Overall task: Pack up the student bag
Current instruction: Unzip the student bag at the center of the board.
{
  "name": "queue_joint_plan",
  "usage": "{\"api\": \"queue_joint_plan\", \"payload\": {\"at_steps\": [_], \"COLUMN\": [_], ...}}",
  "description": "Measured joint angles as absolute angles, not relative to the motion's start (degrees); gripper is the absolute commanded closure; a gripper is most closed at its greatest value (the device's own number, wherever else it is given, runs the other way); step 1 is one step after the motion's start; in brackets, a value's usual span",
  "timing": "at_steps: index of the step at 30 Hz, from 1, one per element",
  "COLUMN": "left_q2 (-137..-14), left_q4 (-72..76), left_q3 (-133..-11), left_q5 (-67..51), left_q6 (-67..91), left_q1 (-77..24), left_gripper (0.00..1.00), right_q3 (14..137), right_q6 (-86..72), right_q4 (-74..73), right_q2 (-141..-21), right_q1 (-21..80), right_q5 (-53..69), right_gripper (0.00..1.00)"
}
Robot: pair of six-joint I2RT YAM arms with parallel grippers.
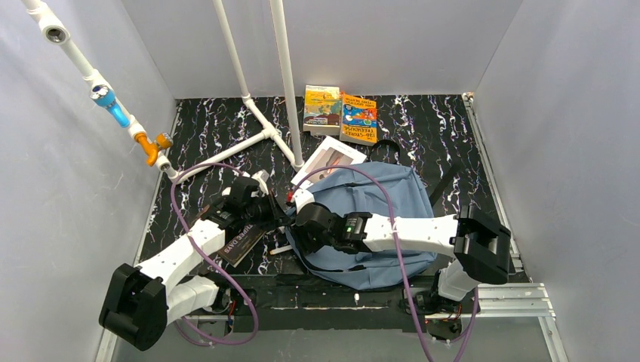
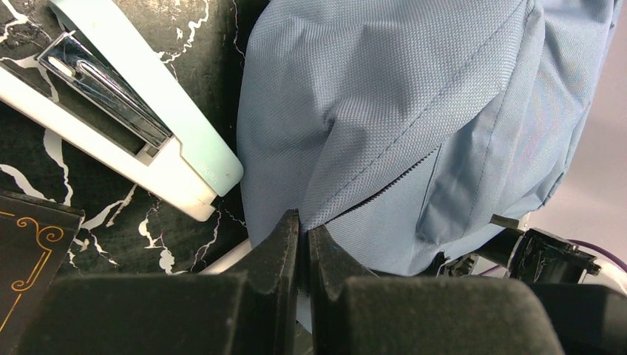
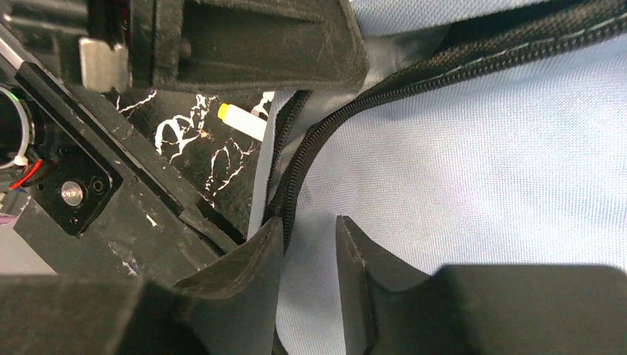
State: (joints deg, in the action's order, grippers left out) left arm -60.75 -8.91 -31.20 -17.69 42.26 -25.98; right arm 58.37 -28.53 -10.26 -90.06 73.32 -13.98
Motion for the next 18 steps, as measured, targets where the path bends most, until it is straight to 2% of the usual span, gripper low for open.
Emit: {"api": "queue_joint_plan", "payload": {"at_steps": [3, 5, 7, 12, 18], "left_q2": [-60.9, -60.9, -60.9, -60.9, -60.9], "left_q4": [-8.2, -7.9, -7.9, -7.8, -7.9], "left_q3": [-30.6, -30.3, -30.3, -30.3, -30.3], "left_q5": [-17.7, -17.7, -17.7, -17.6, -17.8], "left_q6": [42.2, 42.2, 42.1, 42.0, 42.0], "left_q1": [-26.0, -26.0, -26.0, -26.0, -26.0], "left_gripper": [1.00, 1.00, 1.00, 1.00, 1.00], "right_q3": [58.3, 58.3, 58.3, 58.3, 57.6], "right_q6": [-28.8, -29.1, -29.5, -29.6, -29.5], "right_q4": [-10.2, -10.1, -10.0, -8.7, -6.2], "right_q2": [-90.8, -90.8, -90.8, -91.2, -94.4], "right_q1": [73.6, 73.6, 73.6, 73.5, 73.5], "right_q5": [-14.0, -14.1, -13.9, -13.1, -13.9], "right_gripper": [0.69, 0.52, 0.48, 0.52, 0.64]}}
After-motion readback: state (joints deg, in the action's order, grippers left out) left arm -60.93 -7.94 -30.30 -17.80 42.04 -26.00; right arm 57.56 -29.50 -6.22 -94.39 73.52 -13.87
